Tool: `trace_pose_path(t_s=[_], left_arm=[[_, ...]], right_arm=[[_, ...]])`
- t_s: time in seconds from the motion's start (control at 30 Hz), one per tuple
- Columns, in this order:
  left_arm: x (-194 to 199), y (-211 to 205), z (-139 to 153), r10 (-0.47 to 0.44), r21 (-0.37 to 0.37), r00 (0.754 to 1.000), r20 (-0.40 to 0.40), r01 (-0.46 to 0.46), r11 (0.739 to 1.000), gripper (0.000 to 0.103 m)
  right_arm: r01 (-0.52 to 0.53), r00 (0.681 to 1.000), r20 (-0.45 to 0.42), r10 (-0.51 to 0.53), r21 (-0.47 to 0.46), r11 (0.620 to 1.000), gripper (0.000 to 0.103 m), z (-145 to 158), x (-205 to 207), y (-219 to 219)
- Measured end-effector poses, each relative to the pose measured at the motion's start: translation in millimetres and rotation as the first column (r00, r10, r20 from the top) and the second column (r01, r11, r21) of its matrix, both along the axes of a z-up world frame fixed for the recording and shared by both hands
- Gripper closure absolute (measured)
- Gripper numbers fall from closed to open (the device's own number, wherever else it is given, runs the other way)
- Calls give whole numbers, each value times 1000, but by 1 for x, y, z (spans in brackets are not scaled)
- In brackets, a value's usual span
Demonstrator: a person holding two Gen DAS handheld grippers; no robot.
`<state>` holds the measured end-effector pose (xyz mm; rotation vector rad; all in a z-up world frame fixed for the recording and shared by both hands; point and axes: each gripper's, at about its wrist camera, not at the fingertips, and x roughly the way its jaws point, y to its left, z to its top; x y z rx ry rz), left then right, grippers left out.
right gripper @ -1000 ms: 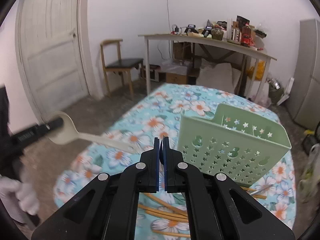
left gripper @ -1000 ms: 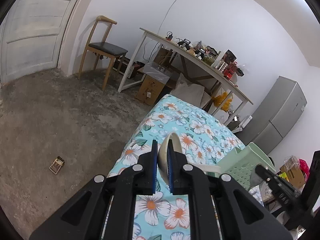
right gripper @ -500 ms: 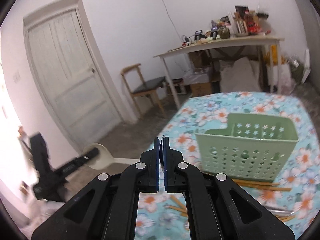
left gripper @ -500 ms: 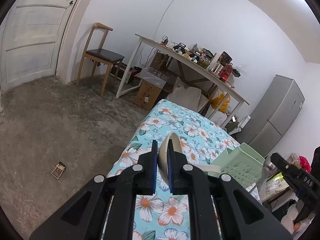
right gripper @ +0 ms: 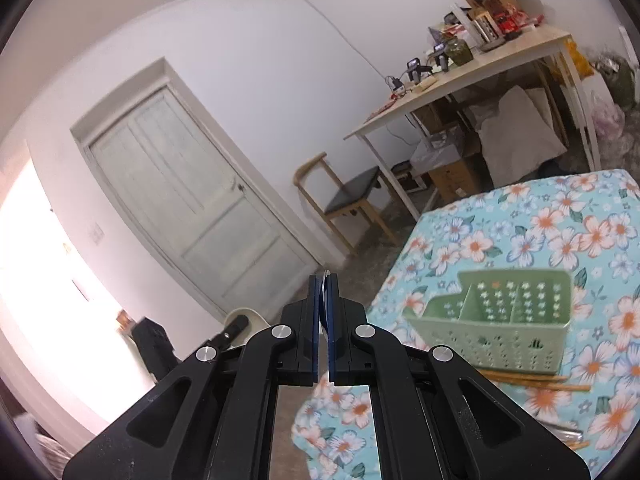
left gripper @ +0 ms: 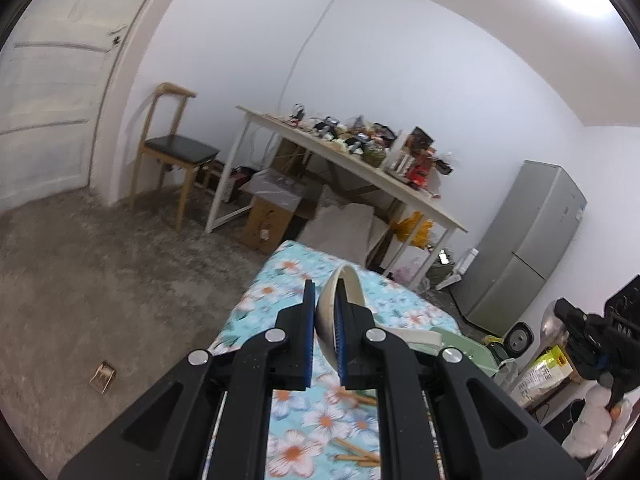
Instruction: Organize utensils
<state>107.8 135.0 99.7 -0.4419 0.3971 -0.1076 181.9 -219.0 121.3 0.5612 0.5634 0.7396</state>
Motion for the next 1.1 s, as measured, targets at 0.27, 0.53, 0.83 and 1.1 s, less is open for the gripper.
trace_pose_path(t_s=[0.27, 0.53, 0.83, 1.1], left_arm=[[37, -46, 24, -114, 54, 993, 36, 112, 992, 95], [77, -93, 26, -145, 263, 989, -6, 141, 954, 95], [98, -123, 18, -131, 509, 990, -61, 144, 849, 95], [116, -158, -9, -143, 648, 980, -141, 201, 735, 95]], right_arm=[[59, 998, 11, -60, 72, 996, 101, 20, 19, -44], [134, 989, 59, -136, 38, 990, 101, 31, 49, -67], [179, 983, 42, -180, 13, 984, 101, 14, 78, -81], [184, 983, 20, -184, -21, 983, 101, -4, 91, -77]])
